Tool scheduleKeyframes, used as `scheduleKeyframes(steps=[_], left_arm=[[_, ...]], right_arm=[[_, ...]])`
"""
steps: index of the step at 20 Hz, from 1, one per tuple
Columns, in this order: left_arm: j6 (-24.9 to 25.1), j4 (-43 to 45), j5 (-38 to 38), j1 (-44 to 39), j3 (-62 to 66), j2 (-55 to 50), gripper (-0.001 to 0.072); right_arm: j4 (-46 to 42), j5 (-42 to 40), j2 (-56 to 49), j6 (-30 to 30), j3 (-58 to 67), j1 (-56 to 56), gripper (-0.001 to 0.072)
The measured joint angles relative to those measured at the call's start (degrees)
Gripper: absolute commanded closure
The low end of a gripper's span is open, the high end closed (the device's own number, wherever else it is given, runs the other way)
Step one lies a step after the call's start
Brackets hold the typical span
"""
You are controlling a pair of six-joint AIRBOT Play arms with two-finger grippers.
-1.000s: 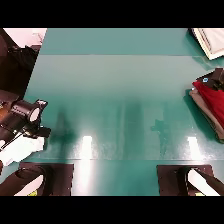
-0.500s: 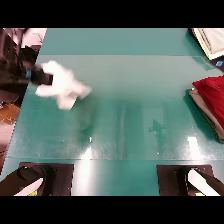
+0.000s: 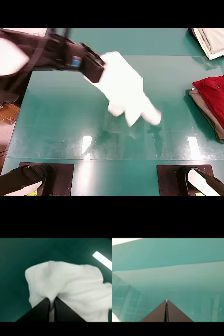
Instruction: Fold the shirts.
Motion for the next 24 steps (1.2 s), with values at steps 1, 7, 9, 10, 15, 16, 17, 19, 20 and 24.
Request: scheduleKeyframes(steps=[1, 7, 9, 10, 15, 16, 17, 19, 20, 24], left_arm=[[1.0, -0.6, 0.9, 0.0, 0.1, -2.4, 0.0682], [-2.9, -2.4, 3.1, 7.5, 0.4, -10.9, 0.0126], [-5.1, -3.6, -1.3, 12.1, 0.4, -11.4, 0.0126], [-5.7, -4.3, -4.3, 14.1, 0.2, -11.4, 0.0126], [-5.4, -12.0, -12.6, 17.1, -11.9, -9.5, 0.0125], [-4.6, -14.5, -11.3, 16.3, -16.1, -9.1, 0.0125], [-3.6, -17.2, -9.2, 15.2, -20.8, -8.7, 0.0125], [-2.2, -21.3, -4.3, 12.6, -29.3, -8.4, 0.0126], [-1.7, -22.9, -1.4, 11.5, -32.8, -8.2, 0.0125], [-0.9, -26.7, 7.8, 9.0, -41.0, -8.2, 0.0254]], right_arm=[[0.0, 0.0, 0.0, 0.0, 0.2, 0.0, 0.0699], [-0.2, 0.0, 0.0, 0.0, 0.6, 0.0, 0.0699], [-0.2, -0.1, 0.0, 0.0, 0.7, 0.0, 0.0699], [-0.2, -0.1, 0.0, 0.0, 0.7, 0.0, 0.0699], [-0.6, -0.1, 0.0, 0.0, 0.7, 0.0, 0.0699], [-0.6, -0.1, 0.0, 0.0, 0.7, 0.0, 0.0699], [-0.7, -0.1, 0.0, 0.0, 0.7, 0.0, 0.0699], [-0.7, -0.1, 0.0, 0.0, 0.7, 0.0, 0.0699], [-0.7, -0.1, 0.0, 0.0, 0.7, 0.0, 0.0699], [-0.7, 0.7, 0.0, 0.0, 0.7, 0.0, 0.0699]])
